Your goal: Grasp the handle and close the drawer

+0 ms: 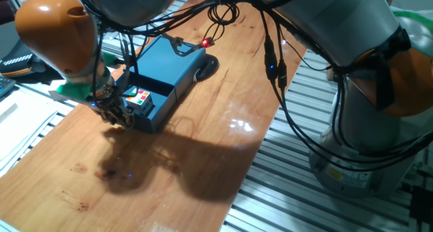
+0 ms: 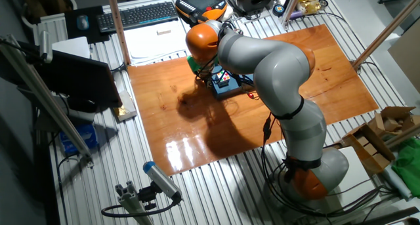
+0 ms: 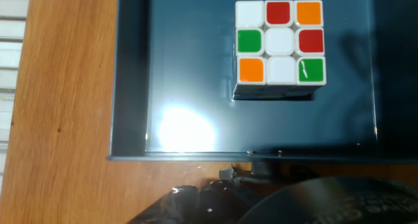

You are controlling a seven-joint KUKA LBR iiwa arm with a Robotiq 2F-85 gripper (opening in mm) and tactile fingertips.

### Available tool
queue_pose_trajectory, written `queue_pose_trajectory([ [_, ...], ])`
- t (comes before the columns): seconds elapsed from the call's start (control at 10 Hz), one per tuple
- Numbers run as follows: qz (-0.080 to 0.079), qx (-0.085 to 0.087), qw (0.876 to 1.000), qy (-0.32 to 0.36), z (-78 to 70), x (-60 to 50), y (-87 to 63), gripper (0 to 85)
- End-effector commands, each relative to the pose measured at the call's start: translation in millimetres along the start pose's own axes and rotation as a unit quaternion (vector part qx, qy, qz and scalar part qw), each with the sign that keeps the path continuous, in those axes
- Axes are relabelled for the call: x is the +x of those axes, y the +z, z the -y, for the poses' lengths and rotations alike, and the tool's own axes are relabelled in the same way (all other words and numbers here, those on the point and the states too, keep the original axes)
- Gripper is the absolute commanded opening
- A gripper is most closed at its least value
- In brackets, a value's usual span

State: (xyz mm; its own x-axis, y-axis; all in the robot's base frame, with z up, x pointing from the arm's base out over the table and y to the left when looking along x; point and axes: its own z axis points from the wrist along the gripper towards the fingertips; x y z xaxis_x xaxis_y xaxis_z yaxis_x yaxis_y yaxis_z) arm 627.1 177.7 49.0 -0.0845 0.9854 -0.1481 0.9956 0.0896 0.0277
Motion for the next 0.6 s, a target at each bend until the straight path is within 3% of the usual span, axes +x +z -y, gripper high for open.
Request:
queue_pose_trajectory([
  [0.0,0.0,0.0,1.0,-0.002,0.0,-1.0,-0.4,2.0],
  [0.5,0.001,0.0,1.0,-0.005,0.8,-7.6,-1.1,2.0],
])
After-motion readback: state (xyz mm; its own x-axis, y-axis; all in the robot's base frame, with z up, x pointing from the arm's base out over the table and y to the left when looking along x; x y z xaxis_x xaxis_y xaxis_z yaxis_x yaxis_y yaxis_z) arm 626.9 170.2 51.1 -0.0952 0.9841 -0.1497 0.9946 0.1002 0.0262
